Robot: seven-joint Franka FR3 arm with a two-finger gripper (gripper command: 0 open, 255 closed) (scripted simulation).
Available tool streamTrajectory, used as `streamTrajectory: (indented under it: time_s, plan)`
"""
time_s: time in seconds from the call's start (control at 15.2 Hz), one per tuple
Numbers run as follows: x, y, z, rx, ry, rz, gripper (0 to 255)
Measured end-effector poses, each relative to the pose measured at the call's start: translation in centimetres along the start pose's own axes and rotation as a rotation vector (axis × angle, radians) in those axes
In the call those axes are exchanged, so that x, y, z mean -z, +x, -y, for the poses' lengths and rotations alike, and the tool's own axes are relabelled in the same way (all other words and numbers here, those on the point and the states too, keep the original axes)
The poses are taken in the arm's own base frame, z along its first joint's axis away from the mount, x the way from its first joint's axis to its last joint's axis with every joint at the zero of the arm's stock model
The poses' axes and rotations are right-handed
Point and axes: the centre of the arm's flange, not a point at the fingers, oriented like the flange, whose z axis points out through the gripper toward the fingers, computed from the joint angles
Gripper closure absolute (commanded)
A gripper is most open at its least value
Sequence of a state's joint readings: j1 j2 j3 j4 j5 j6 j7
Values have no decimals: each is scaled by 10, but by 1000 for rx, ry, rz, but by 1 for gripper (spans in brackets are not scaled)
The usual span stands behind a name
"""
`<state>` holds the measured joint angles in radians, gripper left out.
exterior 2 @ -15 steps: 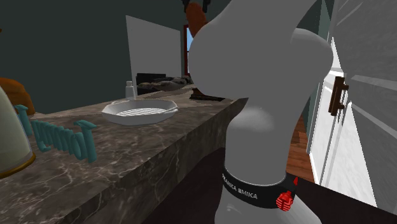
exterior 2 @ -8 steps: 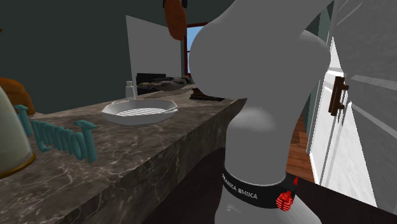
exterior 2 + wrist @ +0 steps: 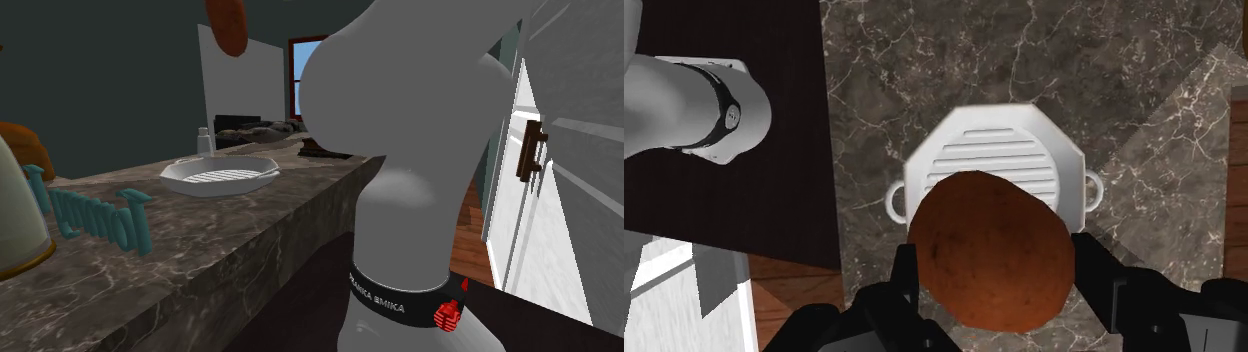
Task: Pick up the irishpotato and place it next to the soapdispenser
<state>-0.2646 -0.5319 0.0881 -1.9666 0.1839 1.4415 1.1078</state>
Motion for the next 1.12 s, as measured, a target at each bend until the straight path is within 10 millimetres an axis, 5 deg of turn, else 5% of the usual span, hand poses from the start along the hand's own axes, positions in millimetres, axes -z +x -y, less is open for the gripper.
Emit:
streamTrajectory:
  time_s: [1.12]
  plan:
    - [-30, -206, 78, 0, 0, 0, 255]
